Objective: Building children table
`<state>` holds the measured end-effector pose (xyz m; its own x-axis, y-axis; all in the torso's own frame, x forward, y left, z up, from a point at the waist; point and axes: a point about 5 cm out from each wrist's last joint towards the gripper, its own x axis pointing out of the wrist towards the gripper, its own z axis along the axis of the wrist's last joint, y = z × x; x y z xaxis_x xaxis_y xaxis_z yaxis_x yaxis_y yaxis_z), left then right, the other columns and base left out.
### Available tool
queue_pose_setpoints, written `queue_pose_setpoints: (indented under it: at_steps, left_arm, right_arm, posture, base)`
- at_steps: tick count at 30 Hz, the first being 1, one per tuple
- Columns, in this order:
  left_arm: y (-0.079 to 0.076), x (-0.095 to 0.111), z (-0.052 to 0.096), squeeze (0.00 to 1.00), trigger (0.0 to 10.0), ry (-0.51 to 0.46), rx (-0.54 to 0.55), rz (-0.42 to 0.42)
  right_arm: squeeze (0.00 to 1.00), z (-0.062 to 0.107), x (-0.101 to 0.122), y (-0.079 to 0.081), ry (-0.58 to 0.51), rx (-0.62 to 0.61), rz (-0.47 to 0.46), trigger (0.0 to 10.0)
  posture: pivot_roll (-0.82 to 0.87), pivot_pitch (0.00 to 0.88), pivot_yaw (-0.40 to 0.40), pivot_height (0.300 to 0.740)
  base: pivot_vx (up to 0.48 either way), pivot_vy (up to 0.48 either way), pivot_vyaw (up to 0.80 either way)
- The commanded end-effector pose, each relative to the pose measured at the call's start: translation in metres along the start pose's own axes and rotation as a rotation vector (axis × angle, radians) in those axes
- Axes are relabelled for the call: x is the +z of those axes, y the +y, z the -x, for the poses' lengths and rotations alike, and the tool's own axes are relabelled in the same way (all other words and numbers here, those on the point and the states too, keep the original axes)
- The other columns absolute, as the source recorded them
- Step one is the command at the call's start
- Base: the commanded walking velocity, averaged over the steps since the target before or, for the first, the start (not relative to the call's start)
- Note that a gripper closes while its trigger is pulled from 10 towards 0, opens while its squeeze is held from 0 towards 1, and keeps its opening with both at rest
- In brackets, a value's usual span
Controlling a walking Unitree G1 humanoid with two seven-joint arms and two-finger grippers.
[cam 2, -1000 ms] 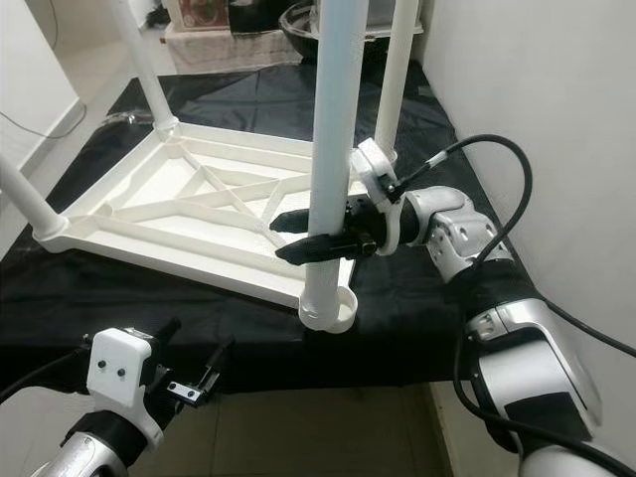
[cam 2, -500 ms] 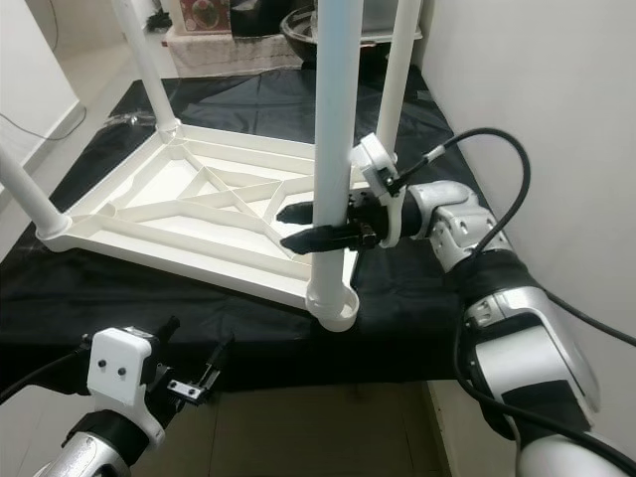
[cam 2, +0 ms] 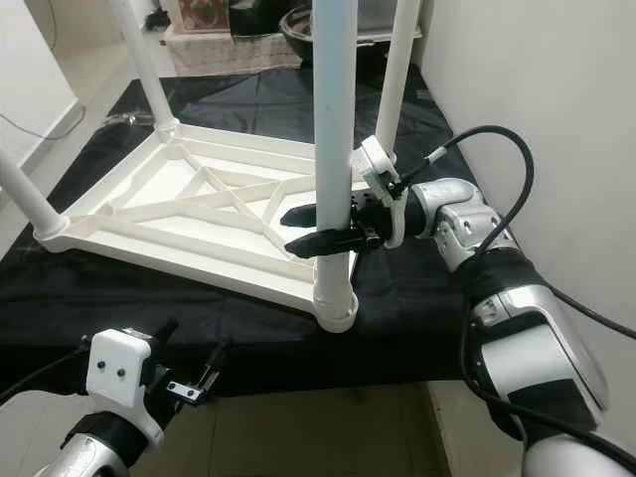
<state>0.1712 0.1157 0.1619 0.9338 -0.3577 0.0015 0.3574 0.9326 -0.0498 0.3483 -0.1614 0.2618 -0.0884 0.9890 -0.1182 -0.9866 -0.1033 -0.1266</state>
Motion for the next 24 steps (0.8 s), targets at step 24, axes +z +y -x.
queue_pose_setpoints:
  at_steps: [24]
  left_arm:
    - [0.001, -0.005, 0.002, 0.00, 10.0, 0.020, 0.011, -0.011]
  right_arm:
    - [0.00, -0.001, -0.009, 0.007, 0.040, 0.049, -0.026, 10.0]
  posture:
    - [0.11, 0.147, 0.042, 0.740]
  base:
    - [0.000, 0.000, 0.00]
